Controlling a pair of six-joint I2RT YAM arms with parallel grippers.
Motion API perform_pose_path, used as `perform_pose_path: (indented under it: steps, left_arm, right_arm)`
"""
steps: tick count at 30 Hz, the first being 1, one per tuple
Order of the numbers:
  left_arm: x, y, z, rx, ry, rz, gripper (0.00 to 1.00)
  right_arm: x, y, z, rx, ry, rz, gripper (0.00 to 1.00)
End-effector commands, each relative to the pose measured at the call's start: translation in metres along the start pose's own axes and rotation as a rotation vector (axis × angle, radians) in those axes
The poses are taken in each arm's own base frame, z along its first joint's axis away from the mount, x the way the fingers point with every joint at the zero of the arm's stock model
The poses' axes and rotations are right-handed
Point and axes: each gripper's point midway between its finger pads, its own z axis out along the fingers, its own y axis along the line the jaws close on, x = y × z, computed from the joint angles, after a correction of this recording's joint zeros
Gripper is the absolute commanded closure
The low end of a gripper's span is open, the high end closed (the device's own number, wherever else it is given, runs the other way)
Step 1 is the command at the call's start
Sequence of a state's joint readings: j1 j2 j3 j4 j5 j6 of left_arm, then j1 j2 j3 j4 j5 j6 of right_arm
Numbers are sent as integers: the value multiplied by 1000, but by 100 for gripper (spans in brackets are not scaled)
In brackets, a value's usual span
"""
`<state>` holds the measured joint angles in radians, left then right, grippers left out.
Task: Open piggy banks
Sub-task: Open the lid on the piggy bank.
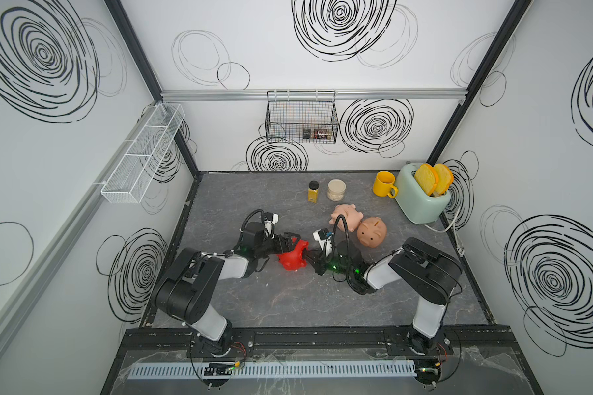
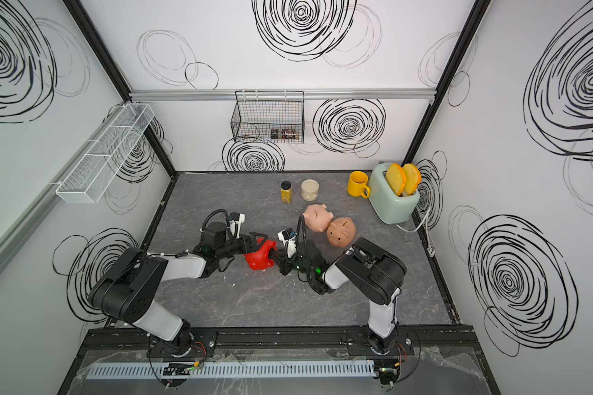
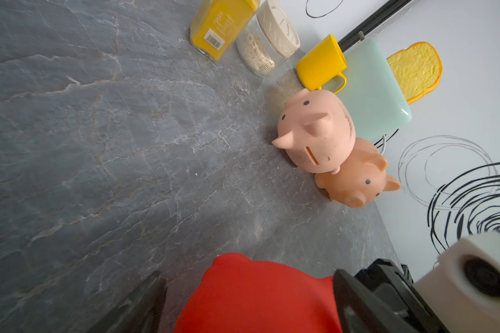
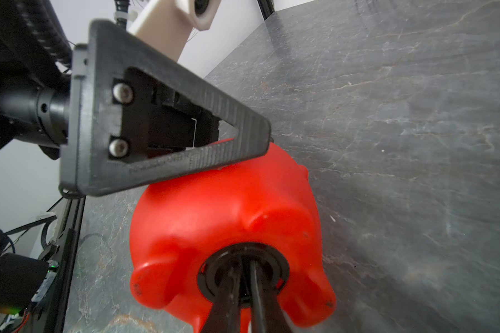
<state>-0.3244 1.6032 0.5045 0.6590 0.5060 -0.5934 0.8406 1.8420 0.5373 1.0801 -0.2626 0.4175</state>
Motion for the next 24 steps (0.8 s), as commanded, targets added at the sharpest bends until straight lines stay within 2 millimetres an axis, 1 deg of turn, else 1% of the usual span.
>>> perform_pose_path:
  steps: [1,2,5,8,10,14,18,24]
  left_arm:
    - [48,18,-1,-54,140,-66,2]
    - [43,17,-5,-50,117,-73,4]
    - [24,12,-21,-35,28,-81,4]
    - [10,10,-38,-43,-53,-93,4]
    - [7,12,-49,-64,-92,-107,4]
    - [14,16,-62,-93,-122,-135,4]
    - [20,14,-59,-74,-97,-128,4]
    - [20,-3,-48,14,-71,-116,4]
  right_arm:
    - [4,3,6,1,3,-9,88]
    - [5,3,5,9,2,-9,90]
    - [5,2,5,18,-1,-5,91]
    - [4,2,4,24,-7,-1,91]
    - [5,4,4,26,-6,0,91]
    - [6,8,4,29,-3,0,91]
    - [7,10,5,33,-6,-1,91]
    - [6,13,6,42,-11,3,92]
